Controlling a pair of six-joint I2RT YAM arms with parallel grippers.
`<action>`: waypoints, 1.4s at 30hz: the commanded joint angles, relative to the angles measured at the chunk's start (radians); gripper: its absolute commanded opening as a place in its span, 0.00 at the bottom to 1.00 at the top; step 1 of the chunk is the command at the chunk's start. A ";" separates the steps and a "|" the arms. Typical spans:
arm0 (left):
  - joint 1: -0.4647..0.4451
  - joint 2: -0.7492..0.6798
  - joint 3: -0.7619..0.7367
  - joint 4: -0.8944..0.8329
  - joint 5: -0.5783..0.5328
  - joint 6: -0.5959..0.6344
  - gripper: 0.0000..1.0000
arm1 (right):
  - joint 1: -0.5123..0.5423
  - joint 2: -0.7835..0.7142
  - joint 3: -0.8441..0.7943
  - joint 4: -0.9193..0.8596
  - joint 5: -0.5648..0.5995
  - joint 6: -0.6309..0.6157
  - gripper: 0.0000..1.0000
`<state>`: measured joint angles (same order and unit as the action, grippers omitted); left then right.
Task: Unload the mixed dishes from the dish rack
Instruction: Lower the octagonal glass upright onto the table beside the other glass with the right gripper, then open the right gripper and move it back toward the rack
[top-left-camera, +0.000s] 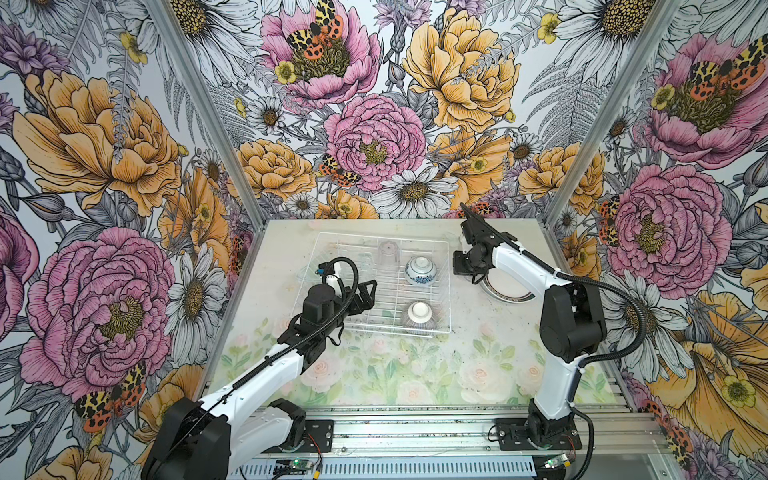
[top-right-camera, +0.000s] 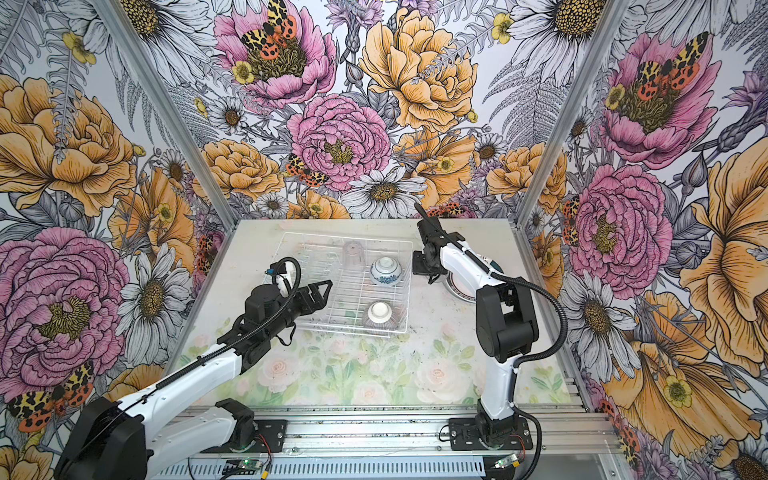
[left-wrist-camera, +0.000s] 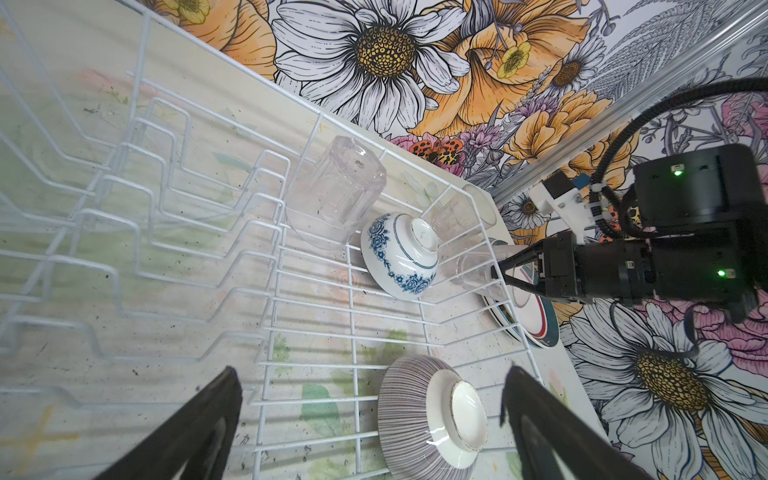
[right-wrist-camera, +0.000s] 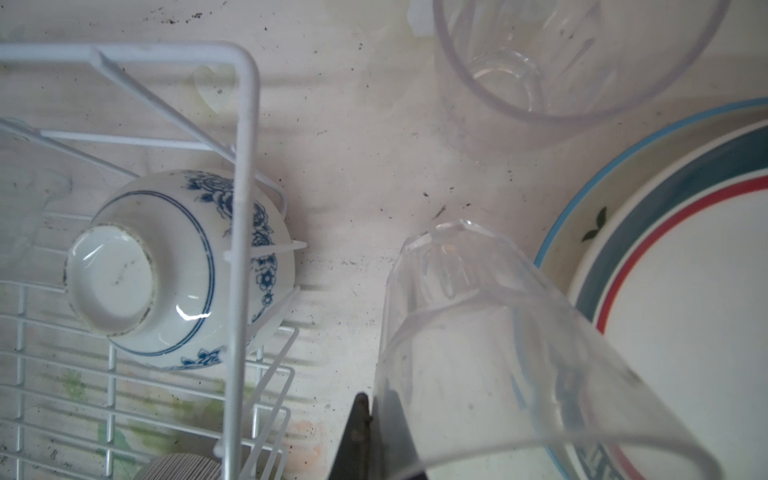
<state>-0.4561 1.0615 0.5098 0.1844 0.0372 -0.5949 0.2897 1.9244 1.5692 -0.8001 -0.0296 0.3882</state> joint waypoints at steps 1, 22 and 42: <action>-0.003 0.000 -0.018 0.030 -0.006 0.000 0.99 | 0.010 0.042 0.067 -0.049 0.025 -0.036 0.00; 0.022 0.011 -0.003 0.007 0.007 0.009 0.99 | 0.015 -0.082 0.149 -0.058 -0.012 -0.074 0.71; 0.004 0.382 0.462 -0.242 0.068 0.076 0.99 | 0.031 -0.711 -0.729 0.723 -0.278 0.080 0.89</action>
<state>-0.4397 1.3869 0.9195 0.0246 0.0757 -0.5583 0.3153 1.2789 0.8921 -0.2546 -0.2939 0.4248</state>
